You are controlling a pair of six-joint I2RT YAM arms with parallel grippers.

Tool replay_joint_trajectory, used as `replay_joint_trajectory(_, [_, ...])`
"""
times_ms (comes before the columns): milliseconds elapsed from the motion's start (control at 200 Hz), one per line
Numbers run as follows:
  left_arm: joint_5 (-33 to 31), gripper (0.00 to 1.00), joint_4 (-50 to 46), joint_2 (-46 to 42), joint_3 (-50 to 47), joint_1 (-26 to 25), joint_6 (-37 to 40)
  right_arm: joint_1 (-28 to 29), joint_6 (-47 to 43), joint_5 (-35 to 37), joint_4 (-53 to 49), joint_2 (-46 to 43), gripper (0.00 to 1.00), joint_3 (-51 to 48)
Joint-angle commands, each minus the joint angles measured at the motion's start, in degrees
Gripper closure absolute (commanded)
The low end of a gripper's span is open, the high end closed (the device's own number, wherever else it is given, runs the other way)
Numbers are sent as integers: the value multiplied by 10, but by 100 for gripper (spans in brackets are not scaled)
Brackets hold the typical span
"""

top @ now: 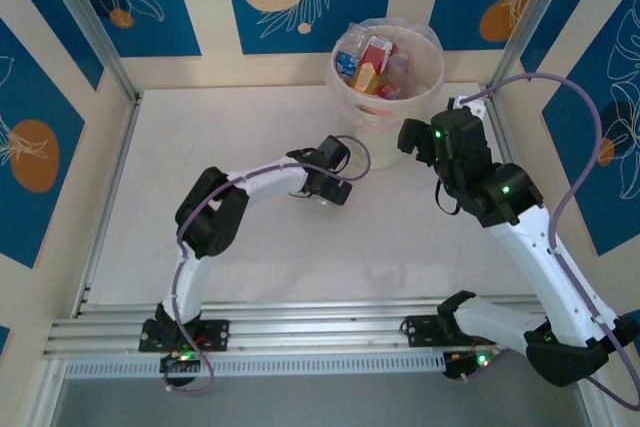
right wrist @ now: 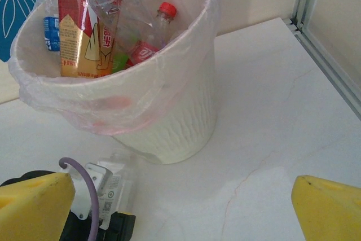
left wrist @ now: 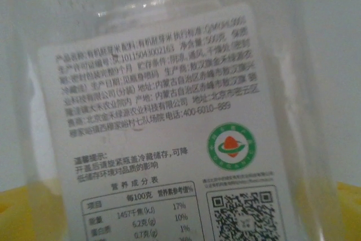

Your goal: Put the plastic bottles in the bin

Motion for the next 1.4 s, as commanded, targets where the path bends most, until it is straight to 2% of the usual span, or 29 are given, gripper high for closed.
replay_joint_trajectory(0, [-1, 0, -10, -5, -11, 1, -7, 5, -4, 9, 14, -8, 1, -8])
replay_joint_trajectory(95, [-2, 6, 1, -18, -35, 1, -16, 5, -1, 16, 17, -9, 1, -16])
replay_joint_trajectory(265, [-15, 24, 17, -64, -77, 1, -21, 6, 2, -1, 22, -10, 1, -29])
replay_joint_trajectory(405, [-21, 28, 42, -115, -116, 1, -27, 6, 10, -35, 32, -19, 1, -44])
replay_joint_trajectory(645, [-13, 29, 118, -244, -206, 2, -11, 0, 10, -184, 68, -38, 1, -58])
replay_joint_trajectory(850, [52, 28, 206, -378, -288, 1, 38, 1, 6, -328, 85, -33, 1, -45])
replay_joint_trajectory(1130, [179, 26, 277, -500, -334, 1, 101, 1, -2, -421, 99, 1, 6, 2])
replay_joint_trajectory(1270, [208, 25, 301, -536, -348, 1, 117, -3, 10, -441, 92, 31, 7, 44])
replay_joint_trajectory(1395, [222, 25, 338, -554, -366, 1, 130, -13, 32, -479, 97, 60, 12, 78])
